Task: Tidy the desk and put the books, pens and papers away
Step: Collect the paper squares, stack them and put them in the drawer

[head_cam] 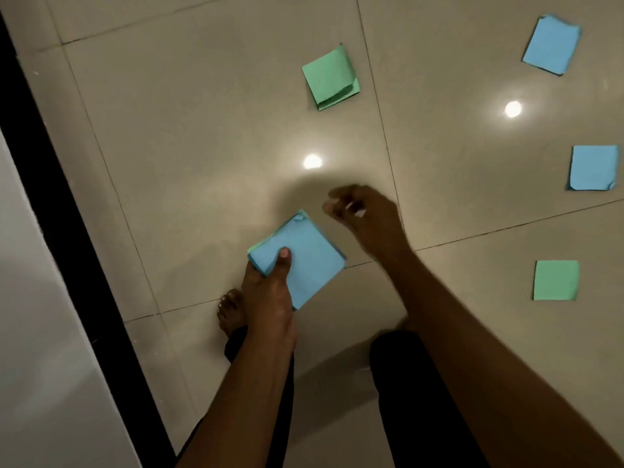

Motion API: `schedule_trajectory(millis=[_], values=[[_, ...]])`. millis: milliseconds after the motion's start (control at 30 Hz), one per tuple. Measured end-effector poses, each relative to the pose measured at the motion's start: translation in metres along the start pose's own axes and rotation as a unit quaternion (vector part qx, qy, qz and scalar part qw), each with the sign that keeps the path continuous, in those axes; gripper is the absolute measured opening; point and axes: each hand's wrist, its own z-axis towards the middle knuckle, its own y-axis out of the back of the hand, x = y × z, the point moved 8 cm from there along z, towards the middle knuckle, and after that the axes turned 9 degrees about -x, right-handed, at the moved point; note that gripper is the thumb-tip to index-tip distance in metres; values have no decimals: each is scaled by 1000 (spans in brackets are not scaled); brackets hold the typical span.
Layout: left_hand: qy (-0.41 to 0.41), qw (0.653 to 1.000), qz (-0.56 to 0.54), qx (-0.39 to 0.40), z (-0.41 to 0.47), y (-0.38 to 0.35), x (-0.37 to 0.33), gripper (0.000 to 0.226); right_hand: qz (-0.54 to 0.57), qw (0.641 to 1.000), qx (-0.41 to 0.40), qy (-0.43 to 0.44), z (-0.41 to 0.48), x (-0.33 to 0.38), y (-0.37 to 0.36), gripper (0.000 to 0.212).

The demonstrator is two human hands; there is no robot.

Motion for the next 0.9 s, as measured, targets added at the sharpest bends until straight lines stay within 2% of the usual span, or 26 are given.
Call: schedule_trajectory(millis=[100,200,333,400,533,600,700,800,900], values=[[-1,1000,-29,4,15,-14,-27,18,-53,994,-87,-28,87,-18,-7,26],[-5,999,-49,18,35,-33,-58,18,-208,973,-96,6,165,-14,-31,36],[-11,997,-69,29,62,-53,-94,16,-360,923,-119,65,236,13,-48,51],[-21,997,-59,36,71,-58,-102,16,-409,902,-91,101,261,20,-59,59],[-32,998,-37,44,83,-65,-108,16,-528,829,48,177,294,27,-84,76],[-35,997,-40,52,84,-70,-111,17,-563,801,56,198,301,37,-86,88],[-36,996,-43,65,82,-80,-117,15,-607,763,49,218,300,43,-87,87],[-33,996,-57,65,77,-84,-117,17,-614,766,55,180,292,20,-75,82],[-21,996,-56,65,70,-81,-103,18,-566,812,40,133,277,-15,-54,71]])
